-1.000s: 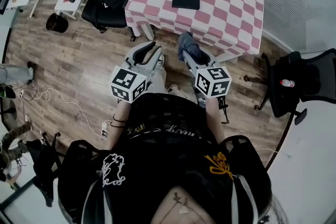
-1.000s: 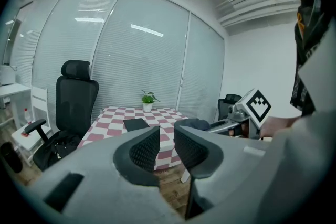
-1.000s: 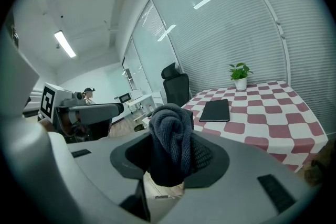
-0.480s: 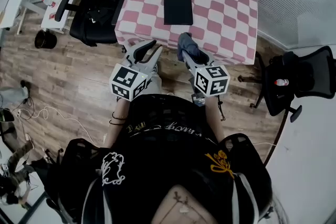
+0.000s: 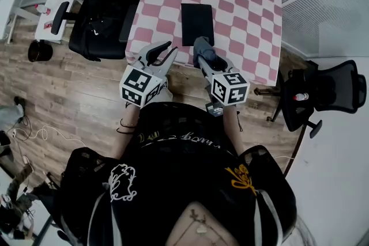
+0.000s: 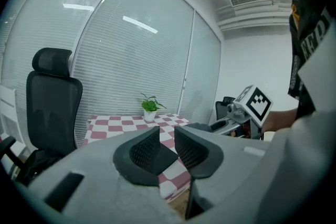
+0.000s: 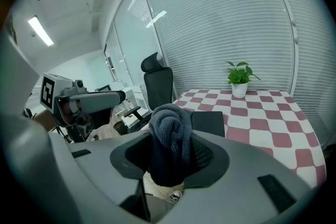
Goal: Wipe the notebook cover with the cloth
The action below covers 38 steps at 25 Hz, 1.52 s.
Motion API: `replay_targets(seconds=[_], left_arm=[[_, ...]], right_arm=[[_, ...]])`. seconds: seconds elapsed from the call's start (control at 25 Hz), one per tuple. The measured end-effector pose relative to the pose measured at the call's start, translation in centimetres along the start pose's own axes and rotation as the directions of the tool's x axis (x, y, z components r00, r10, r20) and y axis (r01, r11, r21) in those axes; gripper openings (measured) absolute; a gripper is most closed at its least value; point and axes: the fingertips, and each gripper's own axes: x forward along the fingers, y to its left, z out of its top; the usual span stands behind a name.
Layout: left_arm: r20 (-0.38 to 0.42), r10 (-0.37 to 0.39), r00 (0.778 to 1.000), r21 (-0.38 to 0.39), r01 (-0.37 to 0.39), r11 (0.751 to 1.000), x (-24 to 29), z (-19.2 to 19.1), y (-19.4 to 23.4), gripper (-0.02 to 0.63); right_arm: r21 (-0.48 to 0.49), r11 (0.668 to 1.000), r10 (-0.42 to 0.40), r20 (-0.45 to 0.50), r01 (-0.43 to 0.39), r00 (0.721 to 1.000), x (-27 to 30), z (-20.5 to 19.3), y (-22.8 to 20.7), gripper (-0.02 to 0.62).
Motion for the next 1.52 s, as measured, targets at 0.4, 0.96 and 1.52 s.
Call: replay_targets(seconds=[0.4,0.96,1.52], left_arm=[[-0.005,-0.049,0.999,-0.007,0.049,0.999,1.9,1.0,6.0,0.083],[-0.032,-0.017,0.999,-0.066,0.015,0.998,2.7,-0.3,9.4,0.083],[-0.021,0.222,0.975,-0.158,-0.223,0.962,1.9,-0.8,12.9,0.083]], right_arm=[[0.021,0.998,-0.051,-0.044,0.052,0.998,4.6,2.5,-0.6,0.133],[-0.042,0.998,-0.055,-0.124,0.05,0.991,7.4,3.2,-2.3,0.133],[-0.275,0.958,0.016,-0.223,-0.079,0.975,14.4,5.7,-7.6,0.133]])
